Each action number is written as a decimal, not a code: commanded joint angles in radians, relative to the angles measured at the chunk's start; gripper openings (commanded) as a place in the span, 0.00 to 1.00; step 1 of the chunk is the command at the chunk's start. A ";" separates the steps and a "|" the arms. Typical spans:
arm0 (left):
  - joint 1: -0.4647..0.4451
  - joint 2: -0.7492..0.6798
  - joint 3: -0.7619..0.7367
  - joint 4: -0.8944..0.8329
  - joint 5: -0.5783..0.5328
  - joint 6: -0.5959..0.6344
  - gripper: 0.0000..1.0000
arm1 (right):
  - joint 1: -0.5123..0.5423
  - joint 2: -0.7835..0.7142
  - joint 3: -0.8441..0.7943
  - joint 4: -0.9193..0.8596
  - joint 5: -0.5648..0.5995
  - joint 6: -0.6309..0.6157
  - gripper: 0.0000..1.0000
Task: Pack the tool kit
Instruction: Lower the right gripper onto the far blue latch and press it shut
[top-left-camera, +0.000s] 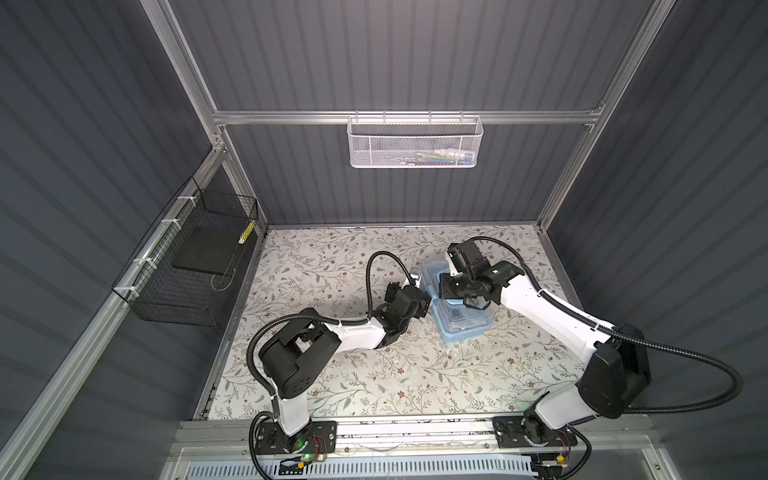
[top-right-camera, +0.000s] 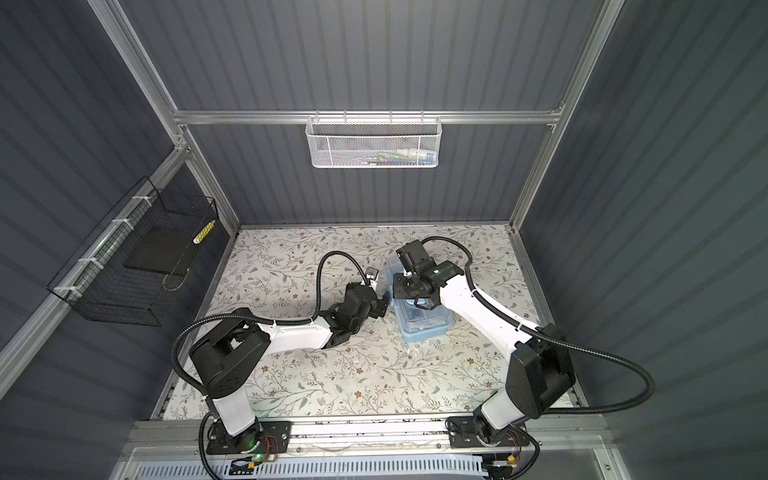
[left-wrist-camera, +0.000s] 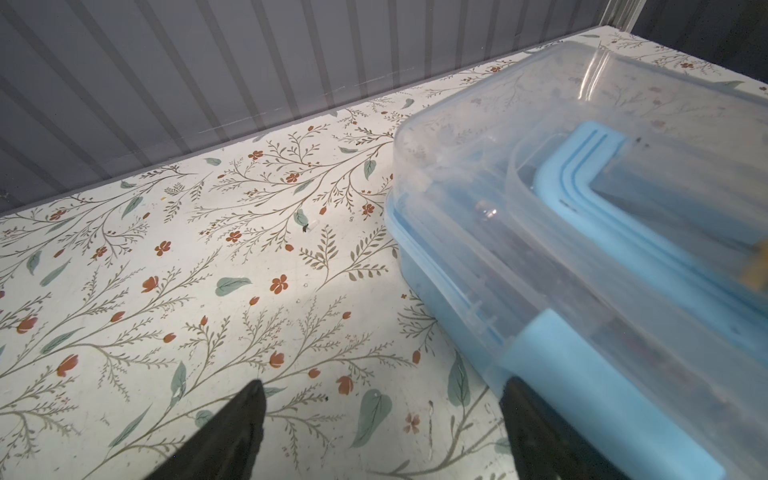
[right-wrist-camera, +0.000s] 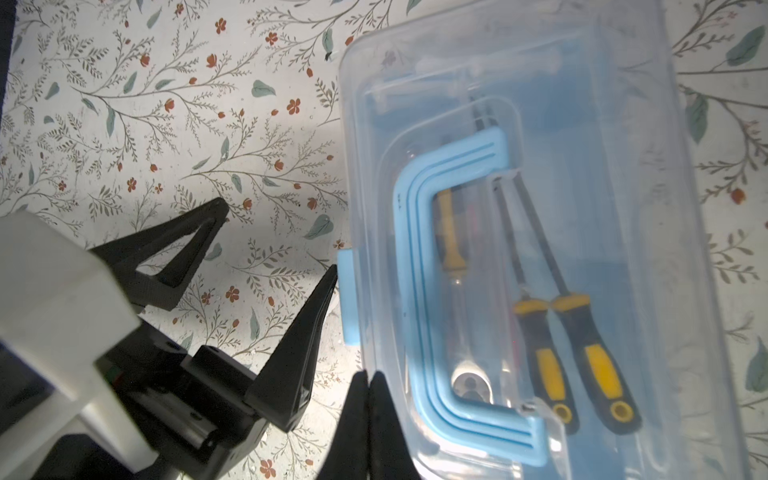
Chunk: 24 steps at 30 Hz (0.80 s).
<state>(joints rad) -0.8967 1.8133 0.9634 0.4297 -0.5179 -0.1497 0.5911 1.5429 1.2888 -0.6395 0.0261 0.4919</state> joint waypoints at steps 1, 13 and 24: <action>0.005 0.024 0.030 -0.003 0.031 -0.013 0.90 | 0.018 0.033 0.037 -0.036 0.016 0.012 0.04; 0.013 0.034 0.022 0.000 0.047 -0.033 0.90 | 0.064 0.138 0.126 -0.105 0.092 0.030 0.02; 0.016 0.035 0.008 0.008 0.056 -0.048 0.90 | 0.073 0.221 0.182 -0.140 0.142 0.040 0.02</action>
<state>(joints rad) -0.8818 1.8275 0.9676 0.4263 -0.4923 -0.1799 0.6601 1.7535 1.4425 -0.7345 0.1276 0.5171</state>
